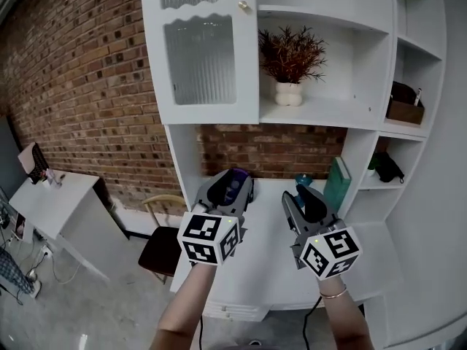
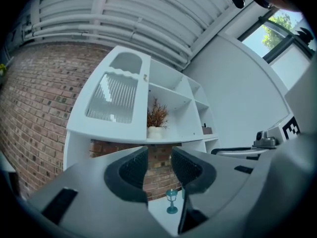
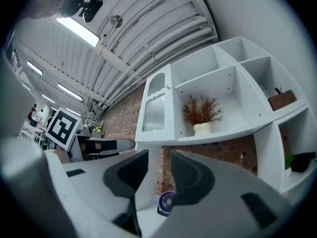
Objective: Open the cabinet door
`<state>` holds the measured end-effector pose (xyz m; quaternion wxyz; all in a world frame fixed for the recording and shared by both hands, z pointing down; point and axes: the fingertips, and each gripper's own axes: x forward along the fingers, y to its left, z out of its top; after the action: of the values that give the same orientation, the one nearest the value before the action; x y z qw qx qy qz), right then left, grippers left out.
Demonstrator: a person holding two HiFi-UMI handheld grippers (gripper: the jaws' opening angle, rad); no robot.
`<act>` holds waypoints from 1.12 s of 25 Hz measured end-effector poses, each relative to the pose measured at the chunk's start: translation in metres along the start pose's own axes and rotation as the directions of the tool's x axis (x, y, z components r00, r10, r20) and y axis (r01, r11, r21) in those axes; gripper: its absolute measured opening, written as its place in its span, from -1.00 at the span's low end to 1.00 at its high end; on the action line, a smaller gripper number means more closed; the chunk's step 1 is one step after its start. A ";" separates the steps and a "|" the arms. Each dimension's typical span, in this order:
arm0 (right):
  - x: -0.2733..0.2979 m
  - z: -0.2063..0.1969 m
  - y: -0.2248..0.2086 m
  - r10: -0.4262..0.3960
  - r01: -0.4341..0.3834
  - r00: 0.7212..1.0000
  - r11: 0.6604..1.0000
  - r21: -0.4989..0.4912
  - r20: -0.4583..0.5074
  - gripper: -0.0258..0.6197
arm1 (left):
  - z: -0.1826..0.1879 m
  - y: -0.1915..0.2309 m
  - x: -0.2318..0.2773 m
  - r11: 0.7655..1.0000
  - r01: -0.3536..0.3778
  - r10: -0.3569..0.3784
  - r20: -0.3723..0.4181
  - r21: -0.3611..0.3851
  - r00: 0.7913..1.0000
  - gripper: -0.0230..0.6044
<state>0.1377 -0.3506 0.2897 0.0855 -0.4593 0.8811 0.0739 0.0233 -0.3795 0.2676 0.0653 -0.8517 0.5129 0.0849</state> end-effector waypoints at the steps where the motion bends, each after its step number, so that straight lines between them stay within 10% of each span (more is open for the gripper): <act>1: 0.005 0.007 -0.001 0.010 -0.010 1.000 1.000 -0.002 0.014 -0.51 | 0.008 0.001 0.004 1.000 -0.004 0.004 0.007 0.012 1.000 -0.49; 28: 0.092 0.138 -0.026 0.056 -0.027 0.977 0.990 -0.140 0.206 -0.51 | 0.226 0.039 0.113 0.964 -0.078 0.007 0.269 0.256 0.963 -0.45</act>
<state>0.1193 -0.4098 0.1337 0.1443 -0.4351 0.8695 0.1837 0.0228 -0.4503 0.0219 0.2445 -0.8050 0.5246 0.1306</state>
